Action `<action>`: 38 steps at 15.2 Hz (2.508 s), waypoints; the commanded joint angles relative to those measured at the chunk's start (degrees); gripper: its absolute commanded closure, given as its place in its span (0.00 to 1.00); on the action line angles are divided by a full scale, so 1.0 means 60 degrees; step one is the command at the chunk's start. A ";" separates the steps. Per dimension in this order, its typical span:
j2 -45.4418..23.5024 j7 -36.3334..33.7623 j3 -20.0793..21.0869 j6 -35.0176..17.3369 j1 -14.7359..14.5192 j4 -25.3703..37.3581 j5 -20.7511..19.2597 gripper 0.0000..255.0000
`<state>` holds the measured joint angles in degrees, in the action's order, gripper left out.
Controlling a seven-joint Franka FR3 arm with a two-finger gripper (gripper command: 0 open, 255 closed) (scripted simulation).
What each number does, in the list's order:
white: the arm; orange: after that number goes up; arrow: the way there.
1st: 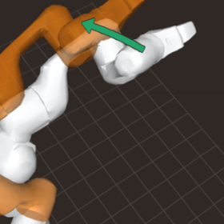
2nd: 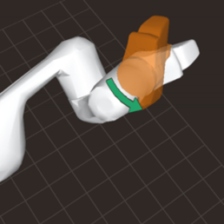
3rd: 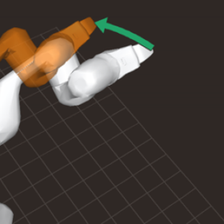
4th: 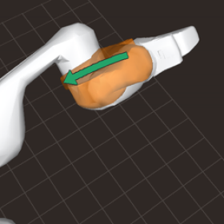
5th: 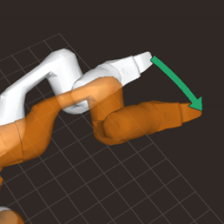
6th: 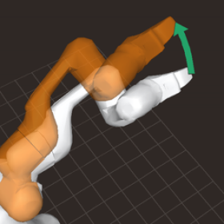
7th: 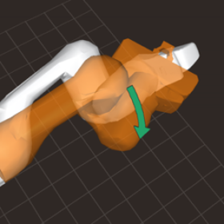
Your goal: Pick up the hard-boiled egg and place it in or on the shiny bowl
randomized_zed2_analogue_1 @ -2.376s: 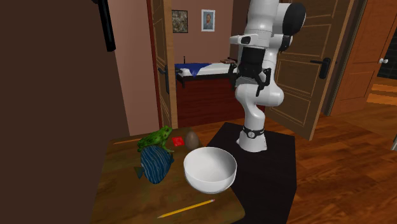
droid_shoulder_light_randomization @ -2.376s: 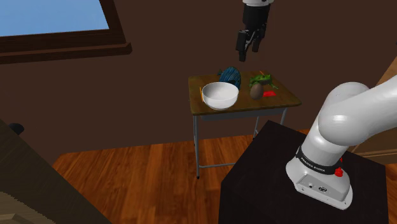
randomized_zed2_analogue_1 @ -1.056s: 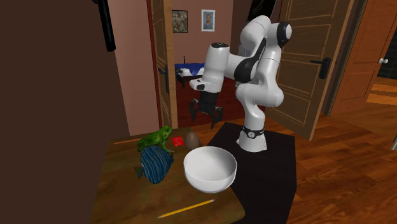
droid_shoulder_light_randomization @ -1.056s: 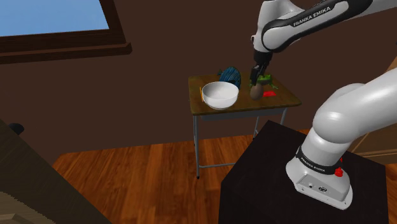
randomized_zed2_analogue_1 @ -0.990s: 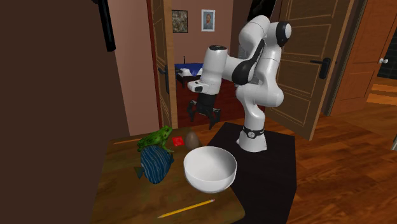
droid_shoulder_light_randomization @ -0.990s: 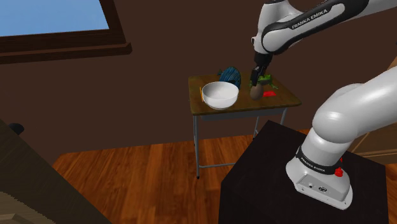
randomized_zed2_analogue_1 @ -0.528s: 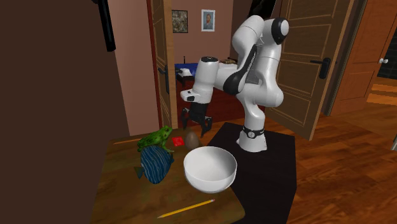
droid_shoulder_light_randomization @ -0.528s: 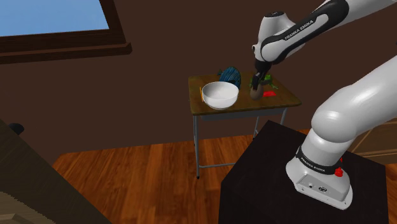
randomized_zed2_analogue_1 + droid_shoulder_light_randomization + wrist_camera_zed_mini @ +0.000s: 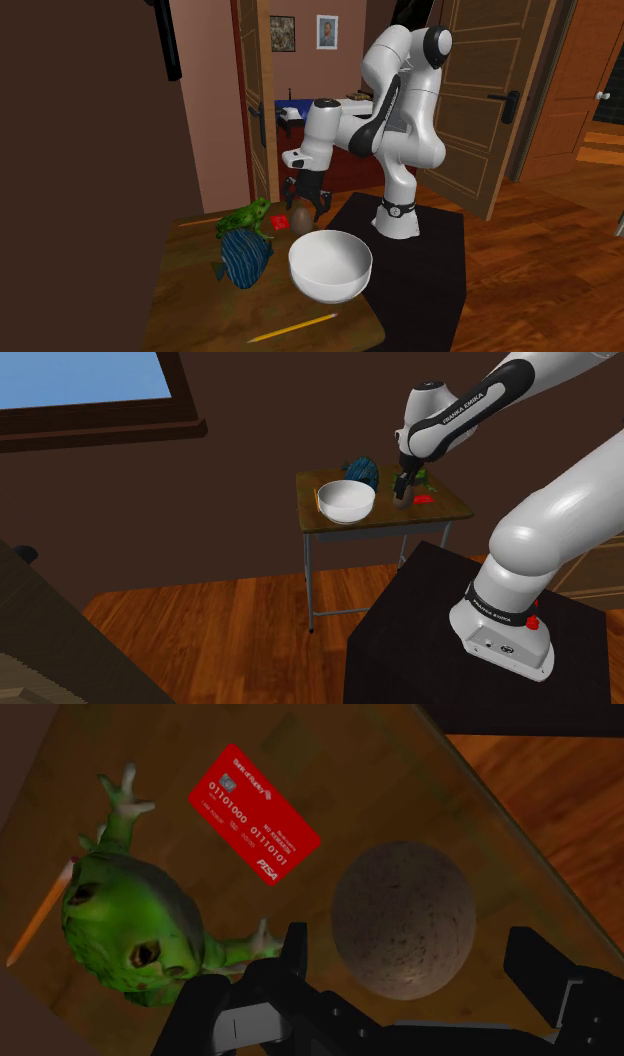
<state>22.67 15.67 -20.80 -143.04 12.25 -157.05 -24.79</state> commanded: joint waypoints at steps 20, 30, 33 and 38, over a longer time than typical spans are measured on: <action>0.0747 0.0201 0.0149 0.1151 -0.0072 0.0416 0.0231 1.00; 0.1513 0.0453 0.0381 0.2691 -0.0173 0.1204 0.0543 1.00; 0.1677 0.0523 0.0450 0.3126 -0.0202 0.1480 0.0630 1.00; 0.1887 0.0635 0.0563 0.3827 -0.0250 0.1977 0.0767 1.00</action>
<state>33.71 19.23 -17.48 -120.94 10.75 -145.79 -20.30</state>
